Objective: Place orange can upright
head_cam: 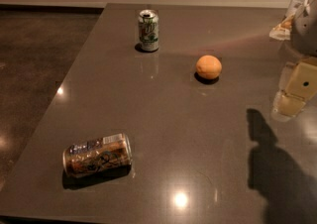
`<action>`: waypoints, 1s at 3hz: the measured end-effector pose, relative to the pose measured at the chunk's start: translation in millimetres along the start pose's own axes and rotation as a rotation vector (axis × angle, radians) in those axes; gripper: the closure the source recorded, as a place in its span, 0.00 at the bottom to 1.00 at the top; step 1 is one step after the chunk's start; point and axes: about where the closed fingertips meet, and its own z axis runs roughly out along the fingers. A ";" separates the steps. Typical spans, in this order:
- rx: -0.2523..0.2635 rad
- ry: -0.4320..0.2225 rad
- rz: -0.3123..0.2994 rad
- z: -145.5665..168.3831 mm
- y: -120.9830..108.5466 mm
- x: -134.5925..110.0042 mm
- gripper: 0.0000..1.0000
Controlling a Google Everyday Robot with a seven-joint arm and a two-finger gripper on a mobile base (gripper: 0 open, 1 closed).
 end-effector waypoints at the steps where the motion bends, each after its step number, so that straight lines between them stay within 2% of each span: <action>1: 0.000 0.000 0.000 0.0 0.0 0.0 0.00; 2: -0.006 0.005 -0.013 -1.1 -1.1 -2.2 0.00; 3: -0.030 -0.013 -0.087 1.8 1.1 -26.1 0.00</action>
Offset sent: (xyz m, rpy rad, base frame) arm 0.0026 0.0032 -0.0005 -0.0213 0.0441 0.0405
